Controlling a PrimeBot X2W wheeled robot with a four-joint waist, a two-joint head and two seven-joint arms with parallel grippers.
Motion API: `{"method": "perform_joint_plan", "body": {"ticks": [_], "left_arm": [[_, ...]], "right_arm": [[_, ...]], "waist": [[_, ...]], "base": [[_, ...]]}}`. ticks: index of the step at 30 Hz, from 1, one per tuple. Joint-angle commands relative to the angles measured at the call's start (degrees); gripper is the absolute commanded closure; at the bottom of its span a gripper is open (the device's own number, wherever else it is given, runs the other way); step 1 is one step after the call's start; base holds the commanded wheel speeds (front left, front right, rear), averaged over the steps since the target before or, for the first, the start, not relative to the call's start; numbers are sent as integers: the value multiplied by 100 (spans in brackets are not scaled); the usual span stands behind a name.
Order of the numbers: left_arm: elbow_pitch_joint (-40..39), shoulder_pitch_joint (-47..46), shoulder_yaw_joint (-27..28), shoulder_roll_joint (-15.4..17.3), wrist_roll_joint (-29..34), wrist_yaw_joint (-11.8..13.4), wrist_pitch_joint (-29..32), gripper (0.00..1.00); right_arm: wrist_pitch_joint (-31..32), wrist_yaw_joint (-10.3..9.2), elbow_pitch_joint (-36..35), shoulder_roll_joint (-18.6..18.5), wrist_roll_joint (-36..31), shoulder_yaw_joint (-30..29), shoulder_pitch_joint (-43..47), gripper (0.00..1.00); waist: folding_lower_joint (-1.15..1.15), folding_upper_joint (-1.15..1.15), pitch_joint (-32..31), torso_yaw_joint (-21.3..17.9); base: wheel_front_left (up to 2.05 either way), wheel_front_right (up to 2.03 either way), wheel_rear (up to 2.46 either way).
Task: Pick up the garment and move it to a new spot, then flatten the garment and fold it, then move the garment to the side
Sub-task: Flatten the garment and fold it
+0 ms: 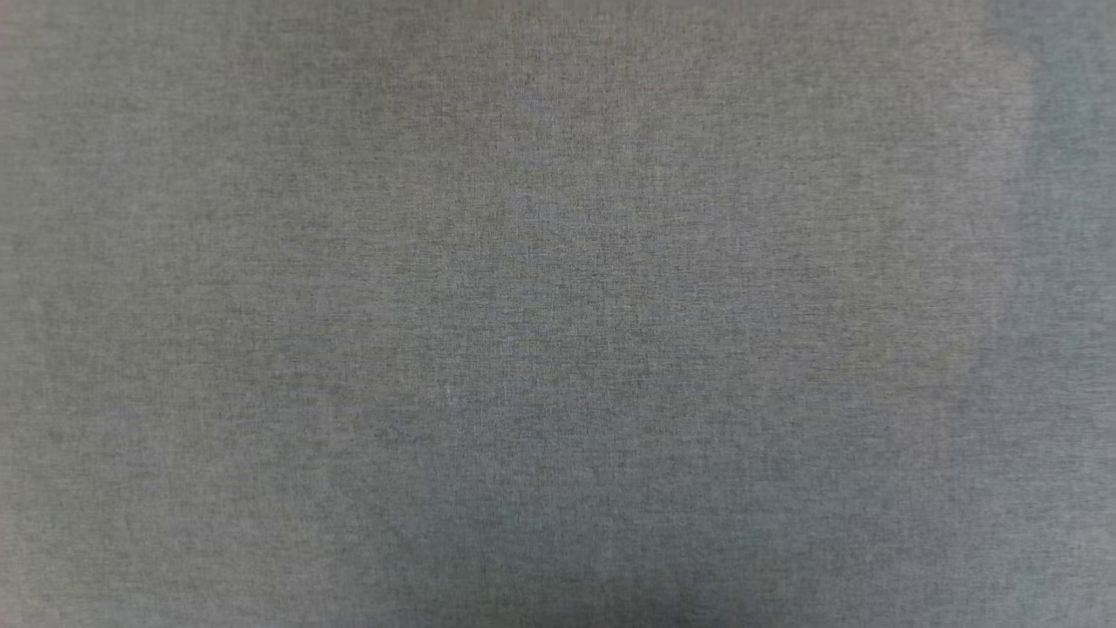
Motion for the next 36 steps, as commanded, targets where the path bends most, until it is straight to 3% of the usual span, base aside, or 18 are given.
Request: {"method": "perform_joint_plan", "body": {"ticks": [1,9,19,25,36], "left_arm": [[130,11,-47,-21,-36,9,-156,100],[663,930,-513,-279,-439,8,-775,100],[914,2841,-761,-450,-855,12,-1209,100],[932,4318,-827,-465,-1224,93,-1041,100],[539,6148,-1030,-204,-1668,191,-270,100]], "right_arm": [[-128,-10,138,45,-28,10,3,100],[-553,-10,624,241,272,293,867,100],[-555,-10,783,146,923,595,2695,100],[-196,-10,803,37,1311,734,3996,100],[345,-10,613,-194,1849,732,5650,100]], "waist": [[-2,0,182,19],[-2,0,-81,87],[-2,0,-995,112],[-2,0,-1708,142],[-2,0,-2619,176]], "base": [[0,0,0],[0,0,0],[0,0,0],[0,0,0],[0,0,0]]}}
